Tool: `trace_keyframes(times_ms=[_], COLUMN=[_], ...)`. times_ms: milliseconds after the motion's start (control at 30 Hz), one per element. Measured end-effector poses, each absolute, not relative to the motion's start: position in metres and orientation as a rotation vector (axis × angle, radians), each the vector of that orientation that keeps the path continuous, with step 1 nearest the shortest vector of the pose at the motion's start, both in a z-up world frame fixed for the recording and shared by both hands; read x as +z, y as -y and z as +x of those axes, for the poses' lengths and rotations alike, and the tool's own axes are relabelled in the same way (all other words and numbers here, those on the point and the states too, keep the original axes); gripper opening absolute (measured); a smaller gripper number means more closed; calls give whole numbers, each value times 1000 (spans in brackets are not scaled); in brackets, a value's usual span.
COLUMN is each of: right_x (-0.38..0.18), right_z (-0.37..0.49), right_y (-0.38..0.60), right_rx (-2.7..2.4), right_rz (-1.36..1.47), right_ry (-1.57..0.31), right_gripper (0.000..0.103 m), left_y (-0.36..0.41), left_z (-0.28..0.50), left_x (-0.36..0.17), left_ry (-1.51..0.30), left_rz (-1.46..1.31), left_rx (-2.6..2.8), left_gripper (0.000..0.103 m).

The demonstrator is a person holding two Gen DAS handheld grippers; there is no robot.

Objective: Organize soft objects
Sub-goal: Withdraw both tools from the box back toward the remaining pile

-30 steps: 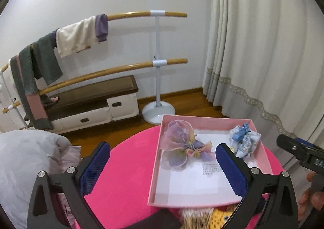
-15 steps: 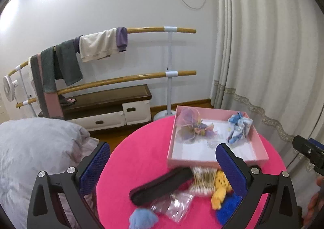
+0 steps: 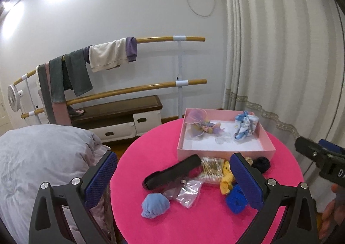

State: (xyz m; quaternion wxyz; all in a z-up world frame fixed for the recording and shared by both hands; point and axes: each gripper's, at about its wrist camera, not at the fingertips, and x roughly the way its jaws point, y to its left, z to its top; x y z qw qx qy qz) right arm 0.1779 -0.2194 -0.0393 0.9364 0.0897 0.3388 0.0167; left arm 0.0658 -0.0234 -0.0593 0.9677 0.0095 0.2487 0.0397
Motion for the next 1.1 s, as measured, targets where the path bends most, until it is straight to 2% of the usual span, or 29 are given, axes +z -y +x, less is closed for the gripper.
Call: trace_keyframes(times_ms=[667, 1100], right_x=[-35, -59], right_z=[171, 166], right_y=[214, 221], right_rx=[37, 16], right_rz=[167, 157], right_ry=[-688, -749], right_gripper=[103, 103], left_y=[12, 5], left_z=[71, 72], left_x=[-41, -83], left_ry=[-532, -630], left_rz=[-17, -28], left_rx=[93, 95], left_gripper=[103, 103])
